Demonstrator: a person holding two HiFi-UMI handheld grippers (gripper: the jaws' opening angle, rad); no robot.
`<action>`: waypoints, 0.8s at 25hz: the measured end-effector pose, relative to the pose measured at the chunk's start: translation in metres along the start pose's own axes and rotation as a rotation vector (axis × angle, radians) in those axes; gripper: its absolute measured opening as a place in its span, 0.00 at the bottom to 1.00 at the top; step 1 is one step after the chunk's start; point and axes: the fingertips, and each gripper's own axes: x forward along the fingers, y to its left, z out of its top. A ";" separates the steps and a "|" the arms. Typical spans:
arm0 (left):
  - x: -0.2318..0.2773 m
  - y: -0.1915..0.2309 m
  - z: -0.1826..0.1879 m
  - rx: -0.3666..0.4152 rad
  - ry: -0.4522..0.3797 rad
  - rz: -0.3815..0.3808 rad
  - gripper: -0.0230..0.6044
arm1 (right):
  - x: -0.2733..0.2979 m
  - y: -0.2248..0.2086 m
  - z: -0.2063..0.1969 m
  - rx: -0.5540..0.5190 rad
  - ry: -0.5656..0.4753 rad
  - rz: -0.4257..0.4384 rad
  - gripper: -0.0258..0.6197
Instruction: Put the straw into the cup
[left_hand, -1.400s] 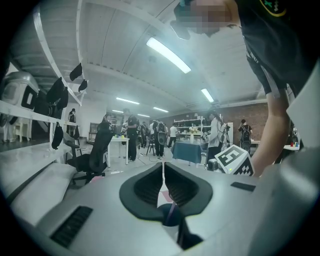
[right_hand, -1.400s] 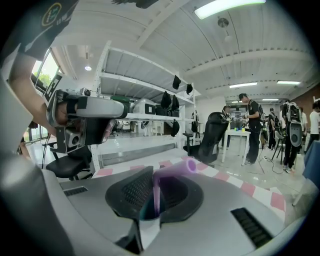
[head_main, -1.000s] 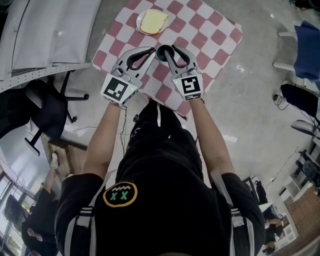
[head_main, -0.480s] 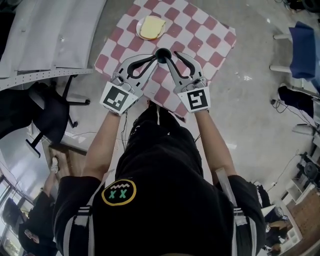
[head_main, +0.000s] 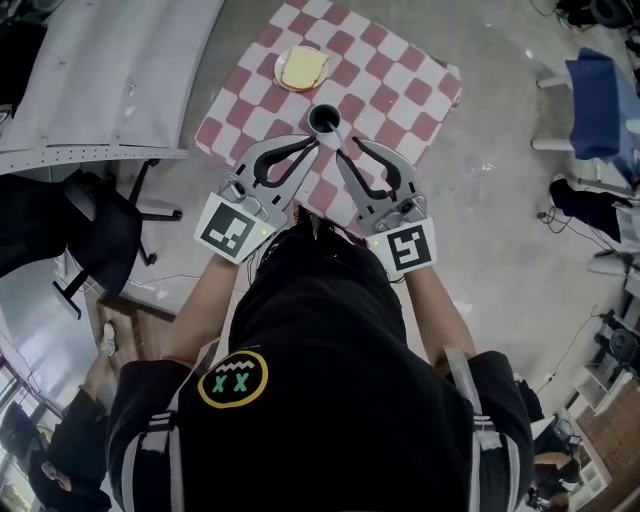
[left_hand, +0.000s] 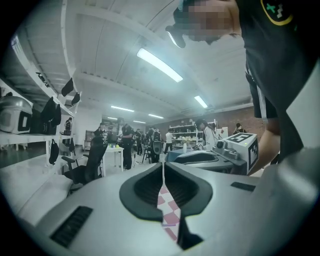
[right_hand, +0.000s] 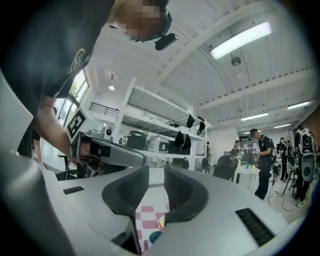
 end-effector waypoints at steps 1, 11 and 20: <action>-0.003 -0.004 0.003 -0.001 0.003 -0.005 0.08 | -0.004 0.006 0.004 -0.001 0.004 0.010 0.22; -0.026 -0.024 0.009 0.004 0.026 -0.043 0.08 | -0.025 0.041 0.012 -0.022 0.050 0.065 0.09; -0.030 -0.027 0.010 0.015 0.032 -0.052 0.08 | -0.027 0.037 0.013 -0.023 0.074 0.053 0.07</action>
